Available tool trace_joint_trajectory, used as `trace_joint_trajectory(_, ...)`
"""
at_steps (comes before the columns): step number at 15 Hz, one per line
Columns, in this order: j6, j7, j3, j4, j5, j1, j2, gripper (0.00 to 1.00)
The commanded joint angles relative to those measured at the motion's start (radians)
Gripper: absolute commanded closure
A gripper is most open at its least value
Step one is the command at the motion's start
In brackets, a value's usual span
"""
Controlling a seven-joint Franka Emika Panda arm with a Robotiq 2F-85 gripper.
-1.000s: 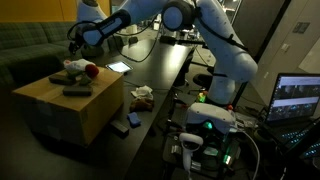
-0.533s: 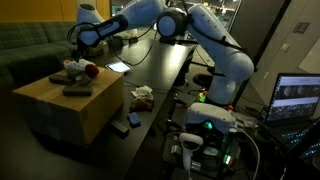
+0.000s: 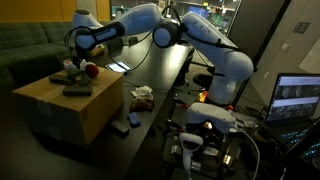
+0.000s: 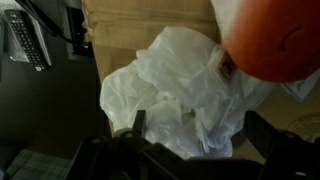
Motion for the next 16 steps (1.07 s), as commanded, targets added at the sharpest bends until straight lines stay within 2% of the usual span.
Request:
trace_joint_trajectory(1,-0.083,-0.036,0.011,0.171,0.005,-0.018,0.101,0.0)
trace_joint_trajectory(5,-0.127,-0.043,0.008,0.237,0.005,-0.028,0.148,0.0)
trace_joint_trajectory(6,-0.136,-0.049,0.008,0.247,0.005,-0.03,0.153,0.17)
trace_joint_trajectory(7,-0.142,-0.053,0.009,0.26,0.005,-0.031,0.161,0.27)
trace_joint_trajectory(15,-0.152,-0.076,0.009,0.287,0.007,-0.03,0.147,0.88)
trace_joint_trajectory(16,-0.151,-0.077,0.008,0.287,0.006,-0.029,0.144,0.89)
